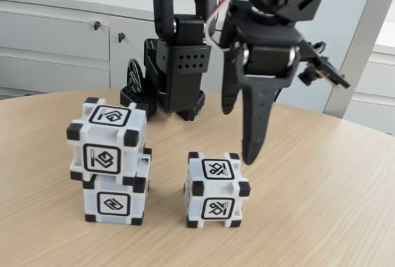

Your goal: Stack cubes from left to right.

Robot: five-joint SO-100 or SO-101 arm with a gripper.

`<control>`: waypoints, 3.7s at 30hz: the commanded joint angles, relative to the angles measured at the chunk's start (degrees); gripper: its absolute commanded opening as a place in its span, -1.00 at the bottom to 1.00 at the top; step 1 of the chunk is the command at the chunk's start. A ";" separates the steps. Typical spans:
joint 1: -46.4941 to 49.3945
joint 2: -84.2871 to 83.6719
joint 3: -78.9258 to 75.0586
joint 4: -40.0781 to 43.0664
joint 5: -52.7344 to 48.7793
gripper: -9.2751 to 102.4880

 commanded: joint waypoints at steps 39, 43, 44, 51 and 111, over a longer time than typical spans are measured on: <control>9.32 -11.87 -2.37 -11.43 -11.07 -0.22; 9.32 -12.92 -2.29 -11.95 -11.07 -0.22; 9.32 -13.01 -2.20 -11.95 -11.07 -0.22; 9.32 -13.10 -1.76 -12.04 -12.74 -0.22; 9.32 -21.36 -14.68 -10.90 -5.62 -0.59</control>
